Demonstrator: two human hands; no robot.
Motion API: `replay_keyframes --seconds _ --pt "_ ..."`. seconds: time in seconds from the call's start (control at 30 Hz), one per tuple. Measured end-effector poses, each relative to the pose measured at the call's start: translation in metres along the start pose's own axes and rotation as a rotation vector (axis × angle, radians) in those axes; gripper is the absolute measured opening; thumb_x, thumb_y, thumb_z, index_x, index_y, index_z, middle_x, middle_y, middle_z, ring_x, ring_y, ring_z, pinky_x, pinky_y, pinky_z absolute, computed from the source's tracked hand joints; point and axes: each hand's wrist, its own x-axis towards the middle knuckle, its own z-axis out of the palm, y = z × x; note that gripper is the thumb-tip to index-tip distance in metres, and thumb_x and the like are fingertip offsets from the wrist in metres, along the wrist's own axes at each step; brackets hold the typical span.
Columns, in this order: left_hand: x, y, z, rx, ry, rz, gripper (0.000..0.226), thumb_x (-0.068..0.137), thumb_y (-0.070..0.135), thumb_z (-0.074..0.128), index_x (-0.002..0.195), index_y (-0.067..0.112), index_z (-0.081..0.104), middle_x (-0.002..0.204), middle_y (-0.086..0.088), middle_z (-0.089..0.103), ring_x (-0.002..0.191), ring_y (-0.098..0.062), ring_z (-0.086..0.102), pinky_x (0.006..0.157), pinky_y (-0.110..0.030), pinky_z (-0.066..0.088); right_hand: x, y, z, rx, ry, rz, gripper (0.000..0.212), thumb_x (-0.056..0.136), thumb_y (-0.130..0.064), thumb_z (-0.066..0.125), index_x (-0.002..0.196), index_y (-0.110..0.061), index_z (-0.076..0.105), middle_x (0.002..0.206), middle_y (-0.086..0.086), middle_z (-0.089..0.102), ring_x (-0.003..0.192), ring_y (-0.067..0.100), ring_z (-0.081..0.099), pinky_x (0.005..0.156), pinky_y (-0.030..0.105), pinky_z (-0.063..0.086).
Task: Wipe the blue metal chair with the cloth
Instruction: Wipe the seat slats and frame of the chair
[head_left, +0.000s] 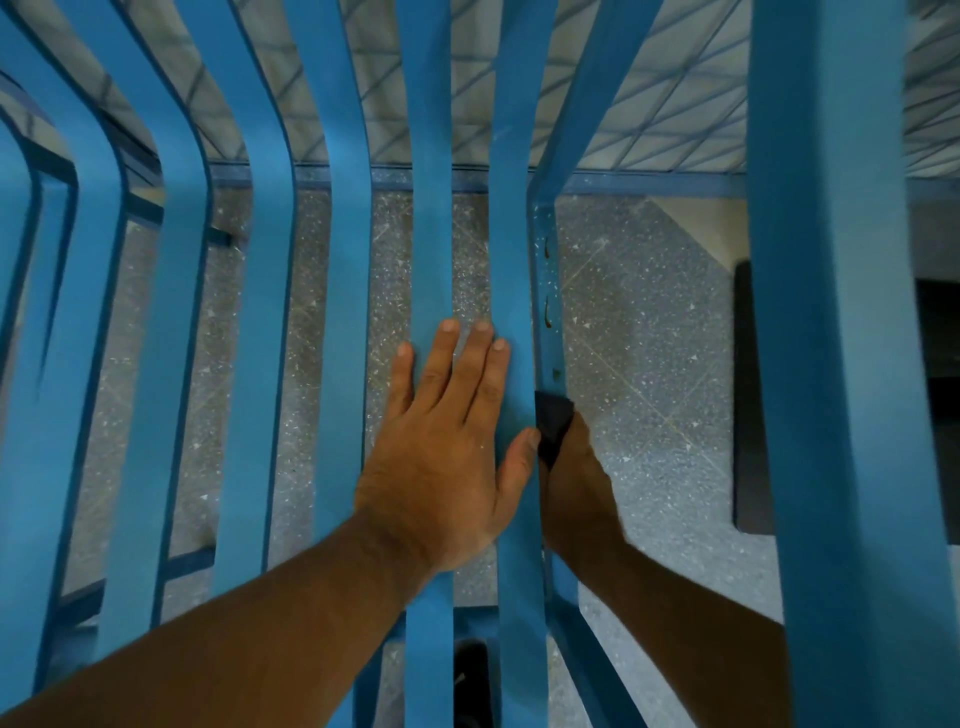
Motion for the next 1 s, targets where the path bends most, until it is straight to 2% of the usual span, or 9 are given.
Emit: replay_keyframes --seconds 0.07,0.2,0.33,0.43,0.5,0.57,0.7,0.87,1.0 --pt "0.0 0.0 0.0 -0.009 0.002 0.002 0.069 0.097 0.048 0.036 0.151 0.006 0.026 0.159 -0.012 0.019 0.148 -0.028 0.005 0.117 -0.055 0.012 0.021 -0.003 0.001 0.034 0.025 0.093 0.051 0.092 -0.059 0.039 0.117 -0.016 0.046 0.105 0.011 0.065 0.094 0.033 0.064 0.081 0.048 0.053" --pt "-0.002 -0.001 0.002 -0.015 0.013 0.007 0.069 0.098 0.048 0.037 0.151 0.006 0.024 0.159 -0.01 0.016 0.148 -0.027 0.003 0.117 -0.055 0.012 0.072 -0.026 0.0 0.014 0.095 0.184 0.08 0.077 -0.082 0.022 0.104 -0.014 0.055 0.1 0.013 0.066 0.089 0.035 0.064 0.081 0.048 0.053" --pt "-0.001 -0.002 0.003 -0.026 0.022 0.012 0.068 0.097 0.047 0.038 0.15 0.005 0.026 0.159 -0.01 0.017 0.148 -0.027 0.004 0.117 -0.056 0.013 0.074 -0.042 -0.004 0.025 0.109 0.118 0.06 0.089 -0.066 0.029 0.121 -0.018 0.046 0.113 0.012 0.062 0.098 0.035 0.062 0.085 0.05 0.051" --pt "-0.001 -0.002 0.002 -0.021 0.009 0.008 0.069 0.097 0.048 0.037 0.151 0.006 0.025 0.159 -0.009 0.017 0.148 -0.027 0.004 0.117 -0.056 0.012 0.044 -0.029 -0.004 -0.052 0.051 -0.094 0.071 0.083 -0.044 0.029 0.147 -0.015 0.023 0.141 0.013 0.044 0.122 0.032 0.05 0.099 0.047 0.045" --pt "-0.001 -0.001 0.001 -0.018 0.0 0.012 0.069 0.097 0.049 0.035 0.151 0.007 0.024 0.159 -0.009 0.017 0.148 -0.027 0.003 0.117 -0.056 0.012 0.024 -0.017 -0.002 -0.046 0.005 -0.137 0.076 0.081 -0.036 0.034 0.152 -0.016 0.013 0.151 0.009 0.033 0.132 0.027 0.041 0.106 0.046 0.04" --pt "-0.001 -0.001 0.0 -0.02 -0.006 0.009 0.069 0.097 0.049 0.033 0.151 0.007 0.024 0.159 -0.009 0.017 0.149 -0.026 0.002 0.117 -0.056 0.012 0.019 -0.009 0.0 -0.059 -0.011 -0.062 0.068 0.085 -0.038 0.036 0.148 -0.02 0.018 0.142 0.009 0.044 0.121 0.027 0.05 0.099 0.044 0.045" --pt "-0.002 -0.002 0.001 -0.014 -0.023 0.007 0.069 0.098 0.05 0.031 0.152 0.008 0.021 0.16 -0.008 0.013 0.149 -0.025 -0.001 0.117 -0.055 0.01 0.046 -0.018 -0.005 -0.082 0.014 0.185 0.036 0.097 -0.045 0.041 0.113 -0.013 0.047 0.108 0.013 0.062 0.095 0.033 0.061 0.085 0.049 0.051" --pt "0.0 -0.001 0.001 -0.012 0.008 0.012 0.069 0.097 0.049 0.032 0.151 0.008 0.024 0.159 -0.008 0.016 0.149 -0.026 0.001 0.117 -0.055 0.01 0.066 -0.029 -0.003 -0.059 0.111 0.186 0.075 0.081 -0.081 0.021 0.099 -0.017 0.056 0.093 0.009 0.067 0.084 0.031 0.065 0.078 0.047 0.055" --pt "-0.001 -0.002 -0.002 0.007 -0.028 0.037 0.068 0.098 0.049 0.032 0.151 0.007 0.025 0.159 -0.011 0.017 0.148 -0.027 0.004 0.117 -0.055 0.012 0.039 -0.02 0.001 -0.158 0.096 -0.043 0.043 0.097 -0.035 0.047 0.133 -0.013 0.037 0.119 0.011 0.056 0.102 0.032 0.059 0.084 0.047 0.052"
